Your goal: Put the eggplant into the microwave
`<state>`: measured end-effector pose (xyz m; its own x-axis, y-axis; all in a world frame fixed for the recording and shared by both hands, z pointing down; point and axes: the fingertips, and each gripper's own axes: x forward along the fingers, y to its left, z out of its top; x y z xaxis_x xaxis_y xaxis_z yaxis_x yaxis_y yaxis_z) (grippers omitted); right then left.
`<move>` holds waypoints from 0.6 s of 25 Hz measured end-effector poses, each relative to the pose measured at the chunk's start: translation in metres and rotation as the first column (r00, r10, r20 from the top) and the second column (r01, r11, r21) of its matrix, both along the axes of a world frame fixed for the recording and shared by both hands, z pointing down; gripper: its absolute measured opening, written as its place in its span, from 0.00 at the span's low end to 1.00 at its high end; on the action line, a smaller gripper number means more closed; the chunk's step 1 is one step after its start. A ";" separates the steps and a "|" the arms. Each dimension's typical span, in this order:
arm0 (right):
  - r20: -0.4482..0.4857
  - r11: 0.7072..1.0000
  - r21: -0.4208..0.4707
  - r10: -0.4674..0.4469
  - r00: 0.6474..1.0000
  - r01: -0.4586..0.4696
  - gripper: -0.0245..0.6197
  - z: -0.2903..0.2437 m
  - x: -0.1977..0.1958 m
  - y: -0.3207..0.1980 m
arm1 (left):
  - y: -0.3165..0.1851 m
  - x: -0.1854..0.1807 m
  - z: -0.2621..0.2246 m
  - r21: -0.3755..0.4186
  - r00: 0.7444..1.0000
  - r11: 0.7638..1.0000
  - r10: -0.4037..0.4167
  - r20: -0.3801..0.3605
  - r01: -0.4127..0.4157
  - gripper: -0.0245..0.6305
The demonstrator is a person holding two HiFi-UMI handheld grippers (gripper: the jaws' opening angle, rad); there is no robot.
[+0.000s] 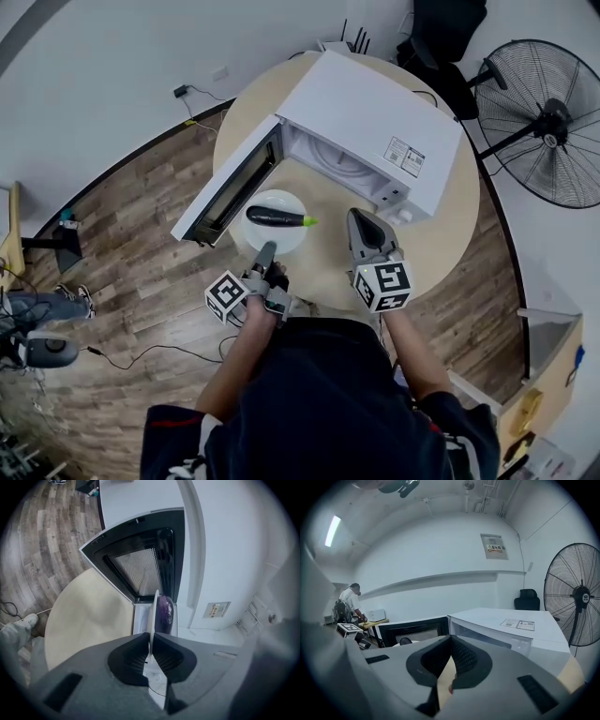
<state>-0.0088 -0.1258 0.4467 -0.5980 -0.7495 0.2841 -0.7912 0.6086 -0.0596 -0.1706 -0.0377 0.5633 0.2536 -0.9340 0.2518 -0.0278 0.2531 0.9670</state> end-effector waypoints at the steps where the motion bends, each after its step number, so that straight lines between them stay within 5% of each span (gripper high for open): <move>1: -0.002 1.000 -0.003 -0.002 1.000 0.002 0.05 0.001 0.002 -0.003 | -0.004 0.003 0.002 0.002 1.000 1.000 0.004 0.004 -0.004 0.08; 15: -0.068 0.999 -0.049 0.000 0.998 -0.003 0.05 0.029 0.034 -0.019 | -0.065 0.057 0.047 0.052 0.989 0.988 0.148 -0.015 -0.147 0.08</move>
